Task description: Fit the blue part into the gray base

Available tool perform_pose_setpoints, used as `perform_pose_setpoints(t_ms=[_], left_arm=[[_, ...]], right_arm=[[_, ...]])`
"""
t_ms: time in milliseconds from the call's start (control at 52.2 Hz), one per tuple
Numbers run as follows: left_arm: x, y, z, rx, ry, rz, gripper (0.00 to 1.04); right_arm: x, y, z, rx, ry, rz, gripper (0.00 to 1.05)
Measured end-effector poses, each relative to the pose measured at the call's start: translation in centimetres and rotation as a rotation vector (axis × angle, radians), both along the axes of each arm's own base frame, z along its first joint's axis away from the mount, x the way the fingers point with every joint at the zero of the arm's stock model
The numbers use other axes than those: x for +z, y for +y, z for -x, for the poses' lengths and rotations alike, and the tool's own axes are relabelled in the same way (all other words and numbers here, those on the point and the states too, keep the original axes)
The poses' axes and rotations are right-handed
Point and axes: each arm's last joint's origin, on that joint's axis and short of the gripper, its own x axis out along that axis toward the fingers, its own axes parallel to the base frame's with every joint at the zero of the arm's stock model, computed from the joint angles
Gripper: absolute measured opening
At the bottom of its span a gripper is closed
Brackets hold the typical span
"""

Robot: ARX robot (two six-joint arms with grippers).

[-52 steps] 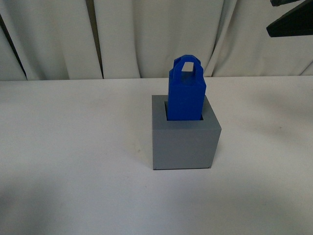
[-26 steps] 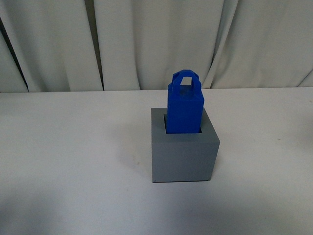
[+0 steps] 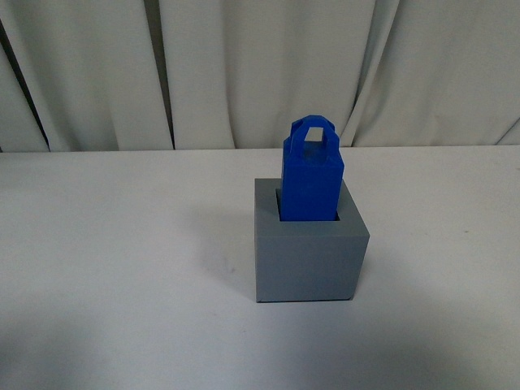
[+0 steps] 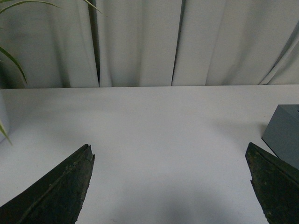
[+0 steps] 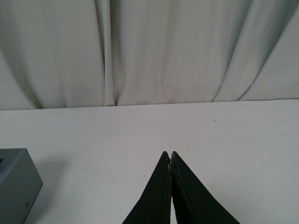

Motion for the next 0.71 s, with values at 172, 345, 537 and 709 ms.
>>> perform_pose_setpoints(t_ms=[172,345,537,709], left_arm=[[0.0,0.0,0.0,0.000,0.000,0.000,0.99],[0.0,0.0,0.0,0.000,0.000,0.000,0.99],[0.0,0.0,0.0,0.000,0.000,0.000,0.99],[0.0,0.0,0.0,0.000,0.000,0.000,0.99]], right_arm=[[-1.0,0.0,1.8,0.000,0.002,0.000,0.02],[-1.5,0.0,2.9,0.000,0.001,0.000,0.02],[-1.8,0.0,3.9,0.001,0.000,0.000,0.02],[-2.9,0.0,4.8,0.001,0.000,-0.001,0.02]])
